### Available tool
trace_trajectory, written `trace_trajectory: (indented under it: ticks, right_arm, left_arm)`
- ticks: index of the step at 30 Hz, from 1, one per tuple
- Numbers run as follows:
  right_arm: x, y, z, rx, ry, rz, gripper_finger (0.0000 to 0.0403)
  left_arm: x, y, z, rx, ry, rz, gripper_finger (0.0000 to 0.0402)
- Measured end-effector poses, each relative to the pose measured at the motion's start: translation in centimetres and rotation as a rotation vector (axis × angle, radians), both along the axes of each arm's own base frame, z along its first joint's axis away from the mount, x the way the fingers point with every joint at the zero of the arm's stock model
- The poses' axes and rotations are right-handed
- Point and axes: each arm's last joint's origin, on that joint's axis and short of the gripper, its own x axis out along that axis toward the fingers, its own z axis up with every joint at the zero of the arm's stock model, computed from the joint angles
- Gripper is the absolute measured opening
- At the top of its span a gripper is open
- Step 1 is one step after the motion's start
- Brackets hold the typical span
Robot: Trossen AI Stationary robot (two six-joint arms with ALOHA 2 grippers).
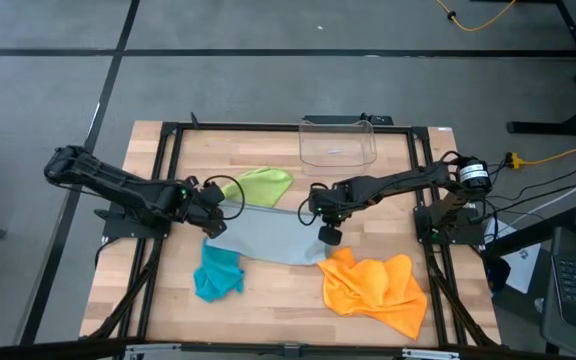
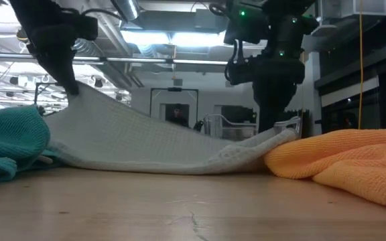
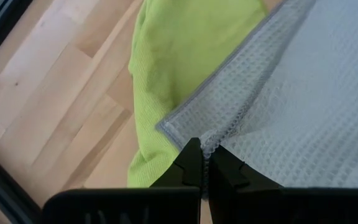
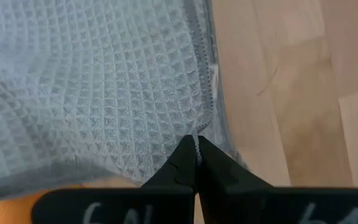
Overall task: Fold microfiber towels
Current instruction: Fold the gray microfiber into half
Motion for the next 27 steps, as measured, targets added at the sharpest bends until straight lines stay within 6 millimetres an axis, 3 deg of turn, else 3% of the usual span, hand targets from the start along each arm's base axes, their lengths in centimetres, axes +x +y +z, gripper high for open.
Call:
trace_trajectory:
  ticks: [11, 16, 27]
  right_arm:
    - [-0.3, -0.7, -1.1, -0.008, -0.017, 0.004, 0.0003]
    - [-0.2, -0.7, -1.1, -0.007, -0.032, 0.004, 0.0029]
    - [-0.2, -0.7, -0.9, -0.013, -0.02, 0.024, 0.0112]
  left_arm:
    - [1.1, 0.3, -1.3, 0.015, 0.061, 0.03, 0.0]
    - [1.2, 0.3, -1.3, 0.007, 0.051, 0.055, 0.0004]
    - [1.2, 0.4, -1.3, 0.04, 0.04, 0.066, 0.0085]
